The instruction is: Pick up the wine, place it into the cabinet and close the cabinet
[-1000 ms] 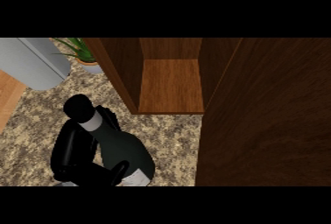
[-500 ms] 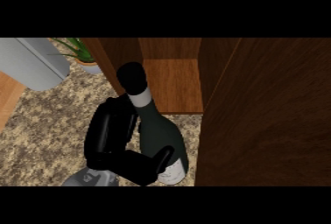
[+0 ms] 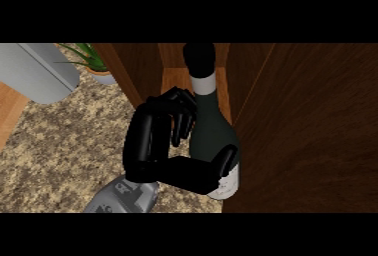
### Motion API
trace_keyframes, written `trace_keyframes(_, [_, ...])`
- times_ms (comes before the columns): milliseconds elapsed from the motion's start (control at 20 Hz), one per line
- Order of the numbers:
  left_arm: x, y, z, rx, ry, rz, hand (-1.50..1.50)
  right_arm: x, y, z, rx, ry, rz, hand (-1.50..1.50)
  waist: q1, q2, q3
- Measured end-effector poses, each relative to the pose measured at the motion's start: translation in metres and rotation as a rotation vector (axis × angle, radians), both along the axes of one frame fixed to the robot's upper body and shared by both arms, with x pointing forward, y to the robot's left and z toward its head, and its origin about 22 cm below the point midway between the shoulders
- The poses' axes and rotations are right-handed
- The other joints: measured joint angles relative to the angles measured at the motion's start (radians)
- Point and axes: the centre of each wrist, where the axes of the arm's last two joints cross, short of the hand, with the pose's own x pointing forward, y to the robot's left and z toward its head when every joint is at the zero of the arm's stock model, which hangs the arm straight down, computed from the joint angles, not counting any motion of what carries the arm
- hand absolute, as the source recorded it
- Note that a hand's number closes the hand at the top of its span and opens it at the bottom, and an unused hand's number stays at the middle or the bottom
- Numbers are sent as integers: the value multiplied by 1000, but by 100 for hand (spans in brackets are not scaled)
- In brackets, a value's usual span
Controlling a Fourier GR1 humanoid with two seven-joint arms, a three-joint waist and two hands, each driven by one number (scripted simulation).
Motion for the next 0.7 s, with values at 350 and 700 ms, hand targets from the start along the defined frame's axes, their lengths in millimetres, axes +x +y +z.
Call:
trace_keyframes(350, [24,-14,-9,40,-12,38,150,2,4,5,7,-1,13,-150,-2,1,-1])
trace_keyframes(700, [34,-19,-21,19,8,70,150,1,2,5,-3,1,9,-150,-4,2,-1])
